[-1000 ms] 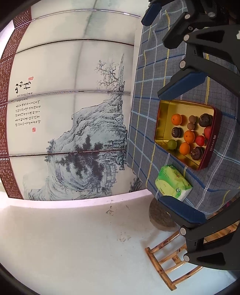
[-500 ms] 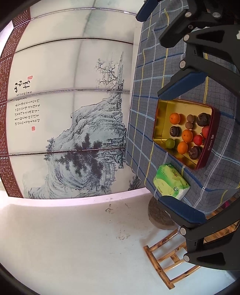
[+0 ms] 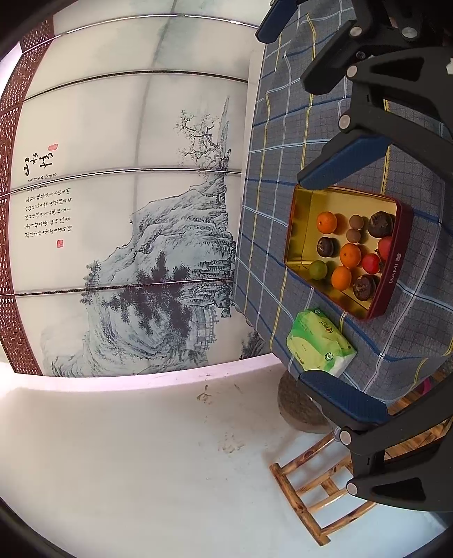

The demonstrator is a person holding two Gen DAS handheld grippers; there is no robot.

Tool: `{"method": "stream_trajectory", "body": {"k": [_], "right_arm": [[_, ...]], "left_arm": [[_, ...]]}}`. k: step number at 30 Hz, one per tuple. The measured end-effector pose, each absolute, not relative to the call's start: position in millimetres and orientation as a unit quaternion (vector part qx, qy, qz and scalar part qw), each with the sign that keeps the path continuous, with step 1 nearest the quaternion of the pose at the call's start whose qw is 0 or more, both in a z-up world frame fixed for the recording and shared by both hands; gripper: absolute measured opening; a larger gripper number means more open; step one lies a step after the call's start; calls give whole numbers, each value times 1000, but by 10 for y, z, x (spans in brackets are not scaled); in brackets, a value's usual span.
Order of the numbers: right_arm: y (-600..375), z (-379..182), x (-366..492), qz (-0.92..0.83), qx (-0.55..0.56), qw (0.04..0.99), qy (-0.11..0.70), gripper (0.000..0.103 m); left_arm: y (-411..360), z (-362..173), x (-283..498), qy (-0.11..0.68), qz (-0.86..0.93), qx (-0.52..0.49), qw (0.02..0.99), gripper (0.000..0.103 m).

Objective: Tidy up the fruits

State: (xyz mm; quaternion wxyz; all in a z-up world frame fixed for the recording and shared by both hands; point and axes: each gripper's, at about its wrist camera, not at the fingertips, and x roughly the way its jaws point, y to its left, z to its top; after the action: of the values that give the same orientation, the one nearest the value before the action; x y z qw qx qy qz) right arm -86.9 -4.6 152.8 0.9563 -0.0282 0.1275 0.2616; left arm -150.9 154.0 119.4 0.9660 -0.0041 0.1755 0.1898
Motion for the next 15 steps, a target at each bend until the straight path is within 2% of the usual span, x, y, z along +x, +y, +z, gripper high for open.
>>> {"method": "stream_trajectory", "body": {"k": [15], "right_arm": [[-43, 1523, -862, 261, -31, 955, 135, 103]], "left_arm": [[1567, 1140, -1539, 180, 192, -6, 965, 103]]}}
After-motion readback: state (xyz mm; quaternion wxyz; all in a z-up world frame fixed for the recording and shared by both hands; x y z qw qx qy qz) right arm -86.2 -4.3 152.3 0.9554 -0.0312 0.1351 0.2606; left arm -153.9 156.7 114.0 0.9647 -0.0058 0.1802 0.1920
